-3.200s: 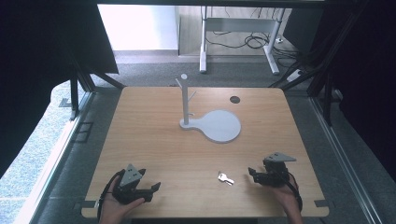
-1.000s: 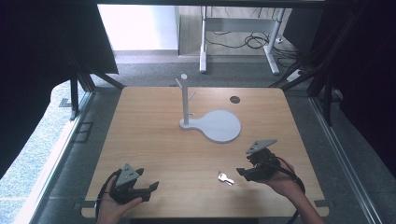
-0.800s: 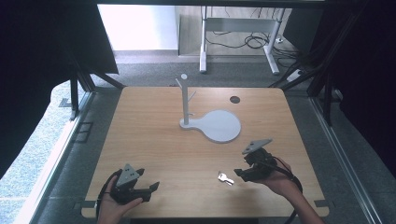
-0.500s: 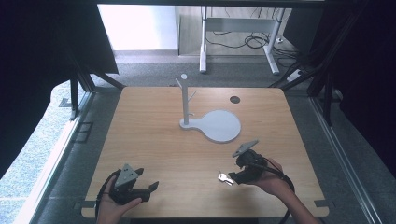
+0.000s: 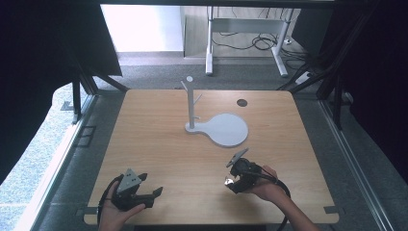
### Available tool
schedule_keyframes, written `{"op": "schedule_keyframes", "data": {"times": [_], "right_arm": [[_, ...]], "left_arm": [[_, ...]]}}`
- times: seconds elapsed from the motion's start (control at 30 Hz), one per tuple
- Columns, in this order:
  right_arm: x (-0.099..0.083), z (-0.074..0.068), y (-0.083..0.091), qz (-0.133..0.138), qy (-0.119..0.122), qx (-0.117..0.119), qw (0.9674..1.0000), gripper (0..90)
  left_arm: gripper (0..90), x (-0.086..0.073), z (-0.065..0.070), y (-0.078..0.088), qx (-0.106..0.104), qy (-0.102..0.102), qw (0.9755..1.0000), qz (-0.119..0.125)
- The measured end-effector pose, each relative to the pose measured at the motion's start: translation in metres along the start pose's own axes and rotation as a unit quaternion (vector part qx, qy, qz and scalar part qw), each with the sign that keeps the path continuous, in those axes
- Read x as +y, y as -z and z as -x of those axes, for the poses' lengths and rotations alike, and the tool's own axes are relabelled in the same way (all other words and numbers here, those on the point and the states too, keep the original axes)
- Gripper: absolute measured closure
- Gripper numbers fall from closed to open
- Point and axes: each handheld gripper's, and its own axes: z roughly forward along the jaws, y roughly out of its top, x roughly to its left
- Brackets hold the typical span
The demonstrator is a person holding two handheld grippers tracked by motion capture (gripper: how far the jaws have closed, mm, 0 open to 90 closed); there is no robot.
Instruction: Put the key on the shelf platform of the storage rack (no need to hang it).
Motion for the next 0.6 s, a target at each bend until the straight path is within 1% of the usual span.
{"op": "schedule_keyframes", "data": {"times": [0.07, 0.1, 0.17, 0.3, 0.47, 0.53, 0.6], "right_arm": [[0.001, -0.001, -0.002, -0.001, 0.001, -0.001, 1.0000, 41.0], [0.002, -0.002, -0.005, -0.006, 0.003, -0.006, 1.0000, 41.1], [0.003, -0.002, -0.007, -0.009, 0.005, -0.003, 0.9999, 41.3], [0.005, -0.001, -0.016, -0.021, 0.013, -0.007, 0.9997, 42.0], [0.006, 0.000, -0.020, -0.027, 0.013, -0.006, 0.9995, 43.0], [0.007, -0.001, -0.023, -0.029, 0.019, -0.005, 0.9994, 43.5], [0.008, -0.002, -0.024, -0.031, 0.019, -0.007, 0.9993, 43.8]], "left_arm": [[24.2, 0.000, 0.000, 0.000, -0.001, 0.000, 1.0000, 0.001], [24.2, 0.000, 0.000, 0.000, 0.000, 0.000, 1.0000, 0.000], [24.2, 0.000, 0.000, 0.000, -0.001, 0.000, 1.0000, 0.000], [24.2, 0.000, -0.001, -0.001, 0.000, 0.001, 1.0000, -0.001], [24.2, 0.000, -0.001, -0.001, 0.001, 0.000, 1.0000, -0.001], [24.2, -0.001, -0.001, -0.001, 0.002, 0.000, 1.0000, -0.002], [24.2, -0.001, -0.001, -0.001, 0.002, 0.000, 1.0000, -0.002]]}}
